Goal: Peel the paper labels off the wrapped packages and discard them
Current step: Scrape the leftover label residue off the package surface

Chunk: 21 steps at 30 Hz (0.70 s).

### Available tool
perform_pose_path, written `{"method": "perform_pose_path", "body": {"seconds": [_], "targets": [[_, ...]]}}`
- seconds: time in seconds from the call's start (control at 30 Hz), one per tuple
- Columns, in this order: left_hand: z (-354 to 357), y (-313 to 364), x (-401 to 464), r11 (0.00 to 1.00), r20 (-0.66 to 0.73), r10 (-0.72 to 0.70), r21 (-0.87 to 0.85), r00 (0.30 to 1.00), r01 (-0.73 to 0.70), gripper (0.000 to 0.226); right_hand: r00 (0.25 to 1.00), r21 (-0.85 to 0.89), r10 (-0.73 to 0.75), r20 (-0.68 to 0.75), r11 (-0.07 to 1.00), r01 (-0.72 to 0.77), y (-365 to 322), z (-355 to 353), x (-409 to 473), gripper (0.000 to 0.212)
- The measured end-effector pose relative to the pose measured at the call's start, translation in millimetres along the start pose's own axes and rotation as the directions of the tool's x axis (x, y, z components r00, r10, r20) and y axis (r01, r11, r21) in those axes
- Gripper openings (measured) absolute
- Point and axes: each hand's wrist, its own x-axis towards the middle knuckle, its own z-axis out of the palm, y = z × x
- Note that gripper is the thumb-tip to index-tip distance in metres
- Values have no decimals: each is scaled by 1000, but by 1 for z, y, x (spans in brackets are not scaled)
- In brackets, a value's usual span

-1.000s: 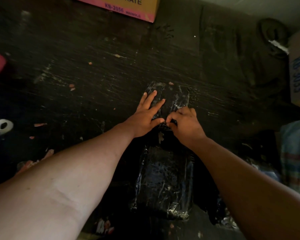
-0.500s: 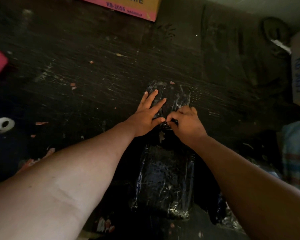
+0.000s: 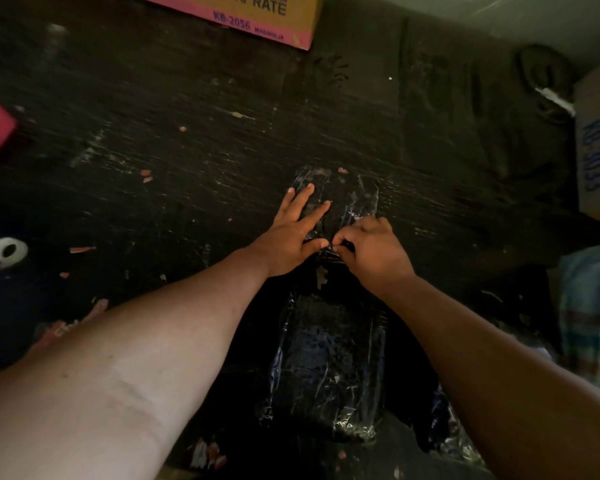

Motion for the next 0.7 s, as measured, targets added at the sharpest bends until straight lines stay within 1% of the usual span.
{"method": "perform_pose_path", "body": {"seconds": [0.1, 0.2, 0.3, 0.37, 0.5, 0.6, 0.7], "targets": [[1, -1, 1, 1000, -3, 7, -6, 1000, -7, 71, 1000, -50, -18, -3, 999, 18, -3, -2, -1, 17], [0, -2, 0, 1000, -3, 10, -8, 1000, -10, 71, 997, -80, -49, 58, 995, 54, -5, -8, 5, 17], [1, -2, 1, 1000, -14, 16, -3, 1000, -16, 72, 988, -80, -74, 137, 993, 86, -5, -12, 11, 15], [2, -2, 1, 1000, -17, 15, 2, 1000, -15, 72, 984, -74, -76, 163, 993, 89, -4, -12, 13, 12], [2, -2, 1, 1000, -18, 16, 6, 1000, -15, 72, 984, -57, -110, 137, 991, 118, -1, -10, 10, 8], [1, -2, 0, 1000, -9, 6, 4, 1000, -6, 72, 987, 6, -110, 115, 994, 110, 3, -11, 6, 6], [1, -1, 1, 1000, -8, 2, 6, 1000, -2, 72, 993, 65, -86, 86, 995, 80, 5, -12, 5, 14]]}}
